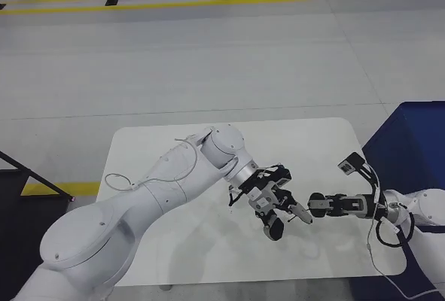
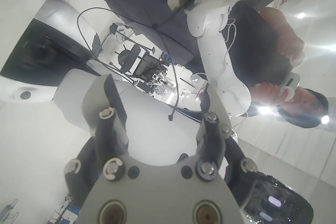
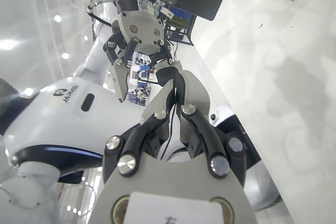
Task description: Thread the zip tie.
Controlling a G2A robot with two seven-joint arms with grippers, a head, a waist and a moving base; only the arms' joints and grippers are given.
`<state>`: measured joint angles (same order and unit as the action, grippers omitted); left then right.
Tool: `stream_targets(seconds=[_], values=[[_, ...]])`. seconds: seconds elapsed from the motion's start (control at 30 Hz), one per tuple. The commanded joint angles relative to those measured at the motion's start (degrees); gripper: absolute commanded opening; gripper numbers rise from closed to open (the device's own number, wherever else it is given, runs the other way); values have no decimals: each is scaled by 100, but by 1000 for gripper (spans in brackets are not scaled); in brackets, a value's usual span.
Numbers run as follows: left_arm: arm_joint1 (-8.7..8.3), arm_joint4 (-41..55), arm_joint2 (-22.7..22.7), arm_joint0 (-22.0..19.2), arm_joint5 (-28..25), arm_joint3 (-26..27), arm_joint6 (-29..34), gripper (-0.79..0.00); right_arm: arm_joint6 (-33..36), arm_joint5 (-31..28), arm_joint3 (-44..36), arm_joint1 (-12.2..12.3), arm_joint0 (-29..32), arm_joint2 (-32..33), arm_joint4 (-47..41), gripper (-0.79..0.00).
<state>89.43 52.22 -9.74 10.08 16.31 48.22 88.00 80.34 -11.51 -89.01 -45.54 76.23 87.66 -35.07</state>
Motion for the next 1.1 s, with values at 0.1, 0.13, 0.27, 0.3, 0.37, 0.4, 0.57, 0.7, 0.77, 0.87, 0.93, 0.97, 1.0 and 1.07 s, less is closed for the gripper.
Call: stream_targets(seconds=[0.1,0.13,0.27,0.3,0.37,0.4,0.57,0.7,0.77,0.87,0.93,0.97,1.0,1.07], values=[[-209,197,0,-147,-2,103,0,0,36,905,614,-14,-427,-103,-392,-785],[-209,197,0,-147,-2,103,0,0,46,934,650,-15,-459,-106,-415,-785],[-209,197,0,-147,-2,103,0,0,46,934,650,-15,-459,-106,-415,-785],[-209,197,0,-147,-2,103,0,0,46,934,650,-15,-459,-106,-415,-785],[-209,197,0,-147,-2,103,0,0,46,934,650,-15,-459,-106,-415,-785],[-209,197,0,-147,-2,103,0,0,46,934,650,-15,-459,-106,-415,-785],[-246,681,-306,29,-39,139,-23,0,-164,942,595,-23,-398,81,-773,-785],[-388,1134,-797,273,-743,90,-8,0,-193,1088,775,-16,-393,301,-1140,-785],[-458,836,-996,312,-1519,80,-384,0,-143,1255,828,-13,-395,328,-1239,-785],[-550,249,-1091,457,-2175,328,-1059,0,-410,1398,896,-10,-417,343,-1126,-785],[-550,249,-1091,457,-2175,328,-1059,0,-410,1398,896,-10,-417,343,-1126,-785],[-550,249,-1091,457,-2175,328,-1059,0,-410,1398,896,-10,-417,343,-1126,-785],[-550,249,-1091,457,-2175,328,-1059,0,-410,1398,896,-10,-417,343,-1126,-785],[-550,249,-1091,457,-2175,328,-1059,0,-410,1398,896,-10,-417,343,-1126,-785]])
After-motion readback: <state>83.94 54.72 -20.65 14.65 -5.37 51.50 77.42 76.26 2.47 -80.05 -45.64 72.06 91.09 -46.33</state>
